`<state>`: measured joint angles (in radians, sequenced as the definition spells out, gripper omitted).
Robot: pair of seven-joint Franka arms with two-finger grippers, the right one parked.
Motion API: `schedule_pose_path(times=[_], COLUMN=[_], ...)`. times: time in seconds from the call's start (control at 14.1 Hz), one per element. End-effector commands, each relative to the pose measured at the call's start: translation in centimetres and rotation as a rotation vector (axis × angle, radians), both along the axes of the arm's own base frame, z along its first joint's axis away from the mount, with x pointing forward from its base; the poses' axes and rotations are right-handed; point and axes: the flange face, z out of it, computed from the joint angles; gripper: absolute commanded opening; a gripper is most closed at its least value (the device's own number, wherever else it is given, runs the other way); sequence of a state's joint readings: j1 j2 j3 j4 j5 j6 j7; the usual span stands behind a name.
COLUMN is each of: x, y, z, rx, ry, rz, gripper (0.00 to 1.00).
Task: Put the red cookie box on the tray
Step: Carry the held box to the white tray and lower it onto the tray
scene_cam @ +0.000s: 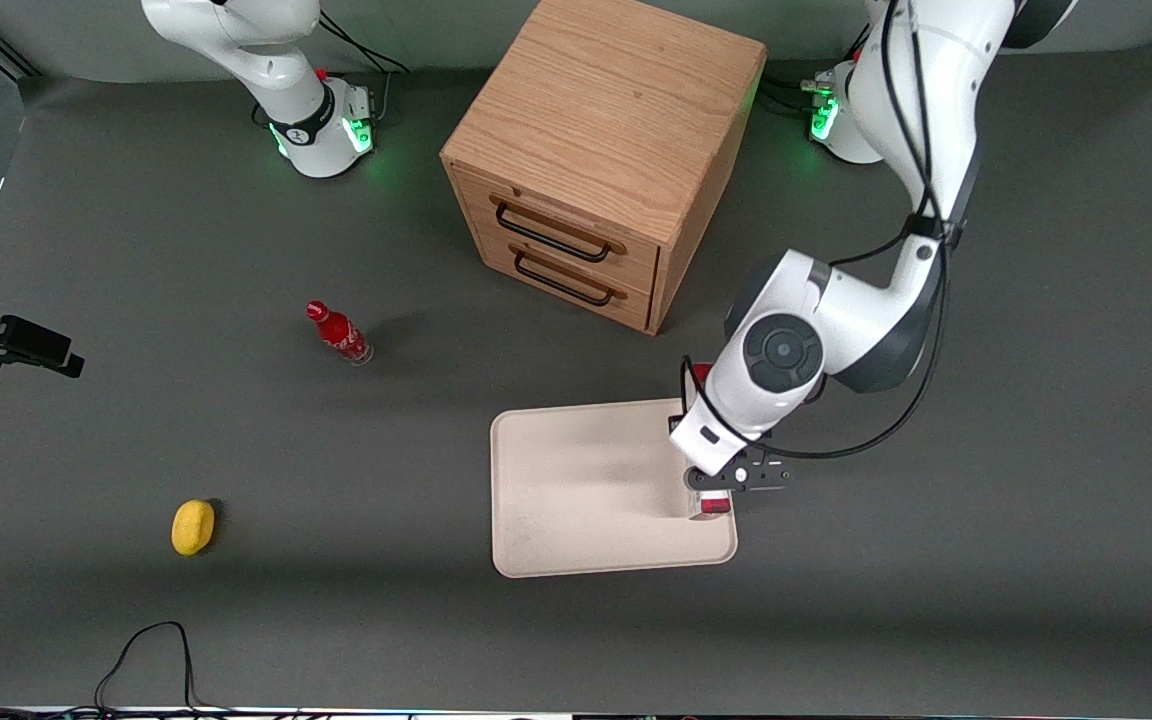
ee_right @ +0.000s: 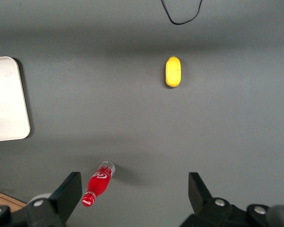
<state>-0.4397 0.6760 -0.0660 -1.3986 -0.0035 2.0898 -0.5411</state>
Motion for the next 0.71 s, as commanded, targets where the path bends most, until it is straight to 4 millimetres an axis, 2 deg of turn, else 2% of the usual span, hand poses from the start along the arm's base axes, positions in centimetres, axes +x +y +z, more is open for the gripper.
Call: schedule_pose_path(times=[0.0,0.07,0.14,0.21,0.28,0.49,0.64], x=[0.8,0.9,0.8,1.0,1.0,1.2,1.8], y=[0.1,0.0,0.1,0.4,0.5,0.8,2.4], z=[-1.1,-1.7,-2.3,-2.6,-2.6,-1.4,2.3], rx=[0.033,0.024,0.024,0.024,0.024,0.015,0.014], ry=[-0.033,-0.044,-0.046,-0.055,-0.067,-0.083,-0.113], rz=[0.02,0.023,0.023,0.028,0.025,0.034,0.051], gripper=[0.0,0.0,0.08,0.51,1.0,1.0,1.0])
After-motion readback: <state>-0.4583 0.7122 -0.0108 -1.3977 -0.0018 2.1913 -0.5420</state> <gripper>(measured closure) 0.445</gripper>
